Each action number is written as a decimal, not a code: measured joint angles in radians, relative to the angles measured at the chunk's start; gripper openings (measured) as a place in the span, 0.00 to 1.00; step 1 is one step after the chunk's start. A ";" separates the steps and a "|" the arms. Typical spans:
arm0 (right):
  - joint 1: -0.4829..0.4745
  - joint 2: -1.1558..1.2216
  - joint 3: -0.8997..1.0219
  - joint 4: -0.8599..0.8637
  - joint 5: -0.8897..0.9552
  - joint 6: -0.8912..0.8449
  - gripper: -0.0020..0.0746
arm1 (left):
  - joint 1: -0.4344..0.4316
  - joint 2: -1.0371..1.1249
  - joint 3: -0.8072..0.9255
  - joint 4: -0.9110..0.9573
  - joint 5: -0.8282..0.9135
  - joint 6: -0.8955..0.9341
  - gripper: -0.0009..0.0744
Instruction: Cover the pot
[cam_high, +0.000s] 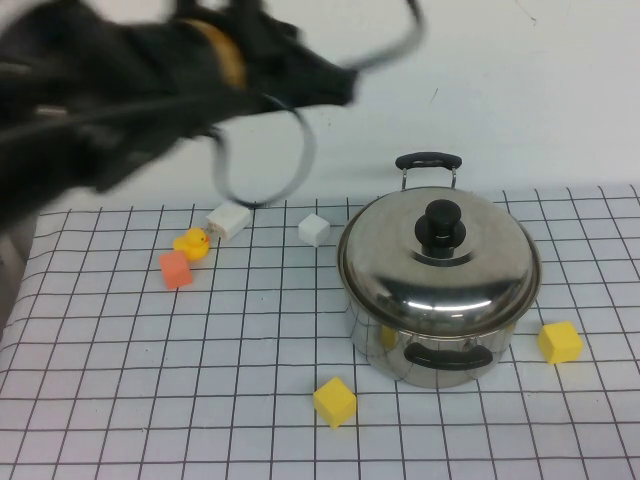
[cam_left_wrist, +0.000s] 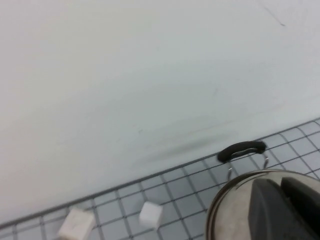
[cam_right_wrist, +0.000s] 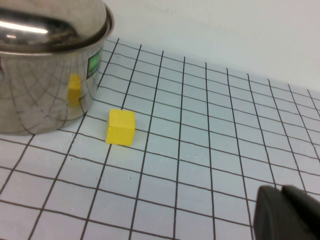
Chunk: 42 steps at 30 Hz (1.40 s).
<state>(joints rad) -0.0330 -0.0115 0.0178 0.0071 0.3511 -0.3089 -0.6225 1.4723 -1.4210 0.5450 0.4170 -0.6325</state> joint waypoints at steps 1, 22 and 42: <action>0.000 0.000 0.000 0.000 0.000 0.000 0.04 | 0.000 -0.036 0.008 0.000 0.037 -0.010 0.02; 0.000 0.000 0.000 0.000 0.000 0.000 0.04 | 0.000 -1.065 0.839 -0.020 0.131 -0.212 0.01; 0.000 0.000 0.000 0.000 0.000 0.000 0.04 | 0.000 -1.299 1.010 -0.090 0.179 -0.223 0.01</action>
<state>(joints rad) -0.0330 -0.0115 0.0178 0.0071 0.3511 -0.3089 -0.6225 0.1733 -0.4113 0.4551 0.5964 -0.8556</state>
